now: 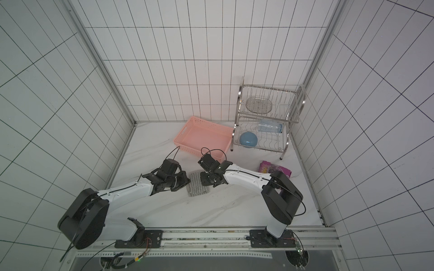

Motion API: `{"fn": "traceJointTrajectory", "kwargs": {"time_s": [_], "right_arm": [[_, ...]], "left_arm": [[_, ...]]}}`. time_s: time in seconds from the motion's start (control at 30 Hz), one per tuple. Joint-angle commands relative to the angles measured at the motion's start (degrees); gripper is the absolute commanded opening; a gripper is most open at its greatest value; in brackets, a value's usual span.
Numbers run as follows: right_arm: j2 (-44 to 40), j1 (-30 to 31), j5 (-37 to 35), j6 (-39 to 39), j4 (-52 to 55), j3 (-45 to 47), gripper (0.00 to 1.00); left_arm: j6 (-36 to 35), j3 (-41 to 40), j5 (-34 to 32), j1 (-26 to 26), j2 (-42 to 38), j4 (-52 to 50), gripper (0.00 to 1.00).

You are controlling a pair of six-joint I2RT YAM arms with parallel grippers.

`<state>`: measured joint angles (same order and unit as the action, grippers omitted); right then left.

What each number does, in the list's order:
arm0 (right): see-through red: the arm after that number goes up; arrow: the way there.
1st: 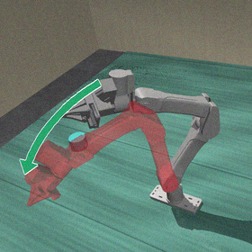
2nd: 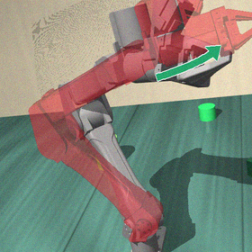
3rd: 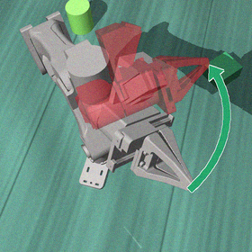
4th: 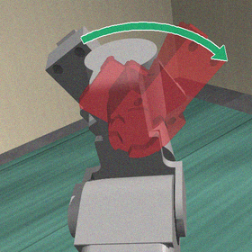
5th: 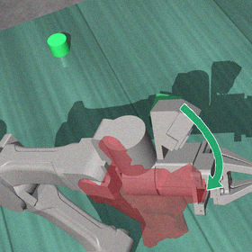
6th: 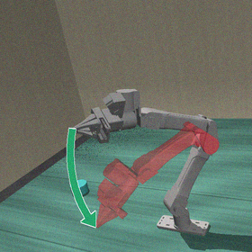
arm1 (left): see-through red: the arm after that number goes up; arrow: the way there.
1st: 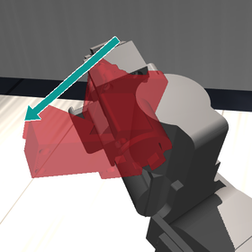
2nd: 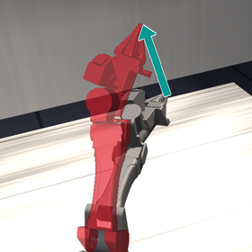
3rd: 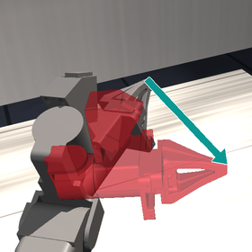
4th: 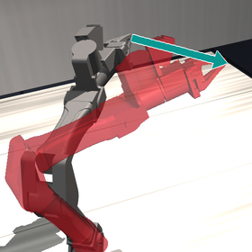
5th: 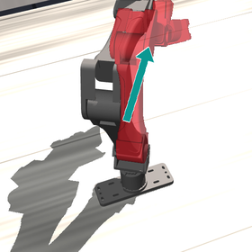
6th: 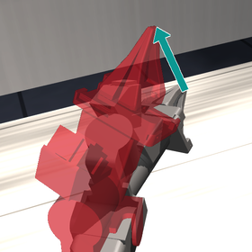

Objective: Fold the square dishcloth
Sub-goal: Smooth out the cleaning item at the center of the board.

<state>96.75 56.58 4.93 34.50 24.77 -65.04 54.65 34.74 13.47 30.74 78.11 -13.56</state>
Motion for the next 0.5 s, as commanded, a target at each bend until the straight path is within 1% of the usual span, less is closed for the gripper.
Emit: {"fn": "traceJointTrajectory", "kwargs": {"time_s": [0.0, 0.13, 0.3, 0.47], "right_arm": [[1.71, -0.54, 2.75, -0.52, -2.52, -1.59, 0.19], [3.60, -0.64, 4.68, 0.14, -4.91, -1.73, 0.12], [7.14, -0.68, 10.86, 2.71, -10.99, 0.99, 0.10], [10.58, -0.81, 14.32, 5.81, -17.28, 4.81, 0.09]], "left_arm": [[0.99, -1.77, -1.78, -0.36, -1.31, 0.61, 0.00], [2.20, -3.87, -2.72, -0.36, -1.61, 1.61, 0.00], [3.46, -6.99, -4.39, -0.67, -1.88, 2.63, 0.00], [4.59, -9.87, -4.63, -1.27, -1.59, 4.46, 0.00]]}}
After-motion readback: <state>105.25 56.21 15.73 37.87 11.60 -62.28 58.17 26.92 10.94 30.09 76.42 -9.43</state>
